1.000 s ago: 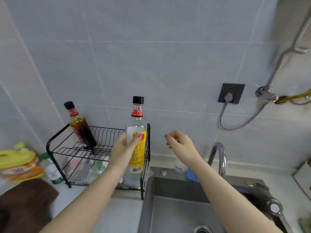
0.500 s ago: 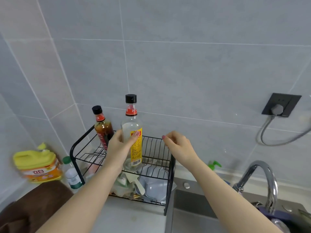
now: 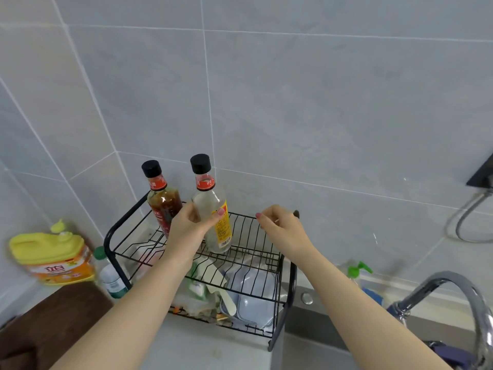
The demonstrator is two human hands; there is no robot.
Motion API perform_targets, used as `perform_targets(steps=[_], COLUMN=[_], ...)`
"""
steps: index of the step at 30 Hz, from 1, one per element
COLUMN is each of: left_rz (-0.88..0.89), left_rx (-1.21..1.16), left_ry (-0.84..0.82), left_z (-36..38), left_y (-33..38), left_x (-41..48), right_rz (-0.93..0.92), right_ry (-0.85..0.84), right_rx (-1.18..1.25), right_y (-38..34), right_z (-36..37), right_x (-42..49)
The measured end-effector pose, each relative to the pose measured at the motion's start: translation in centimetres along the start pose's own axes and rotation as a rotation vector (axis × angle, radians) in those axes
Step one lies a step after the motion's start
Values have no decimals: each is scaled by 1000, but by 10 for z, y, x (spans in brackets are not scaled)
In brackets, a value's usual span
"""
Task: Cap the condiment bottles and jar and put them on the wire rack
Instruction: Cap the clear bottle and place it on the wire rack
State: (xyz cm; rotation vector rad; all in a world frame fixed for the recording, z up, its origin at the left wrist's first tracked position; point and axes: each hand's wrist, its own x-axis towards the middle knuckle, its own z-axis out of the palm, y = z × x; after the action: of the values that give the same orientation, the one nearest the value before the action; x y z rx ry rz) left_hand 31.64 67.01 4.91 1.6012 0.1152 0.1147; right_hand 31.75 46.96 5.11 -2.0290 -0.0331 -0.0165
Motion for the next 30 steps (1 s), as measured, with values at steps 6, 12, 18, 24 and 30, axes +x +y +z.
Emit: perform_targets(steps=[6, 12, 18, 24, 30], left_rz=[-19, -46, -51, -38, -18], left_rx=[36, 50, 39, 20, 35], left_ry=[19, 29, 17, 8, -17], left_z=[3, 2, 1, 2, 4], left_y=[-16, -28, -32, -31, -27], left_x=[11, 16, 17, 20, 17], right_rz=[12, 6, 5, 6, 14], right_ry=[-20, -27, -26, 6, 20], right_rx=[-2, 2, 1, 20, 45], right_y=[13, 16, 13, 11, 8], right_z=[4, 8, 7, 7, 4], right_x=[12, 16, 14, 9, -2])
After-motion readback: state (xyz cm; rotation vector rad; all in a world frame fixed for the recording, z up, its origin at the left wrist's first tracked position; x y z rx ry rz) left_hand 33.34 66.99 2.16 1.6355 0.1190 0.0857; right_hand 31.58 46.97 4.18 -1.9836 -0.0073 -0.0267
